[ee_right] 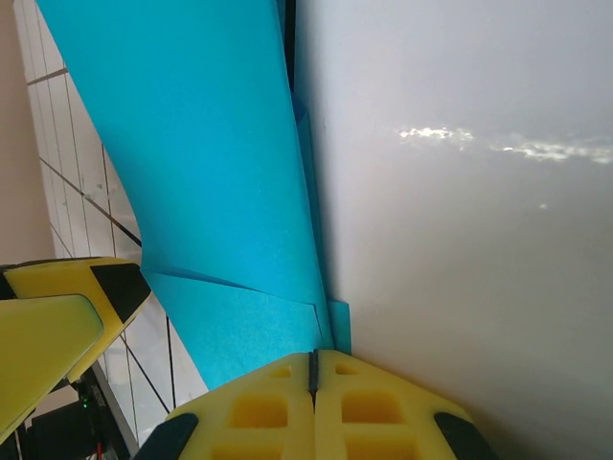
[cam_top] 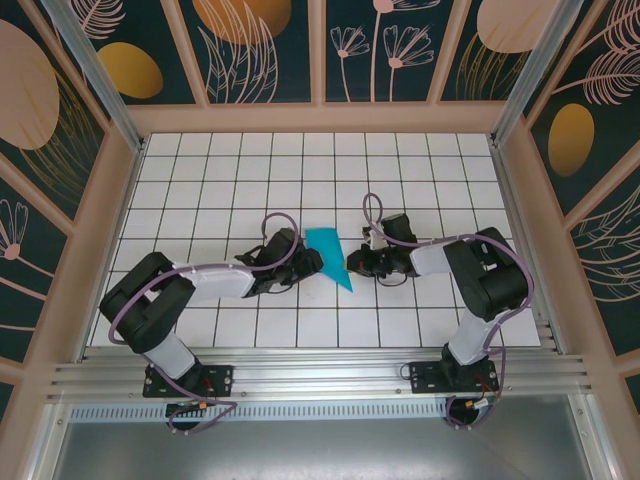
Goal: Fold a paper plane with a square sheet of paper (pick it up from the middle)
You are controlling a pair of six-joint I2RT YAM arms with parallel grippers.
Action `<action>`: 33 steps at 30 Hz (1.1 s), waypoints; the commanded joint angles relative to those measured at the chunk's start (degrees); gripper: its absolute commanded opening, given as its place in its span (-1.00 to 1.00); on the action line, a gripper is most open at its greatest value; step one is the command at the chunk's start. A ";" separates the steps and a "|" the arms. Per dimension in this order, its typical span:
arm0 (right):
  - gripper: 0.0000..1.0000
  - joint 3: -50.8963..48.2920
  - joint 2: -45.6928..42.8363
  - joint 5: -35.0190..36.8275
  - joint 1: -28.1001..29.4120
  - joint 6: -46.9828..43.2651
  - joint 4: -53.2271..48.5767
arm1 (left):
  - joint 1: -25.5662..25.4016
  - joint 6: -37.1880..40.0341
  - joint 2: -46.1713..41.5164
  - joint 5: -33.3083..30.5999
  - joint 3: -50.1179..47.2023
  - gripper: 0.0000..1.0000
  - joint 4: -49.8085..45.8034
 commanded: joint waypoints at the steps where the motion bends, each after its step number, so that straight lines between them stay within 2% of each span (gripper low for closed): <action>1: -0.90 -1.46 2.20 1.08 -0.29 0.28 1.27 | -0.13 -1.09 1.70 0.78 1.62 0.06 3.18; 25: -0.88 -2.21 4.36 2.34 -0.98 -0.06 1.45 | -0.11 -3.76 7.80 1.31 2.35 0.07 12.96; 33: -0.86 -1.99 4.62 3.20 -1.05 -0.37 0.85 | -0.13 -2.18 9.42 5.64 5.11 0.05 14.73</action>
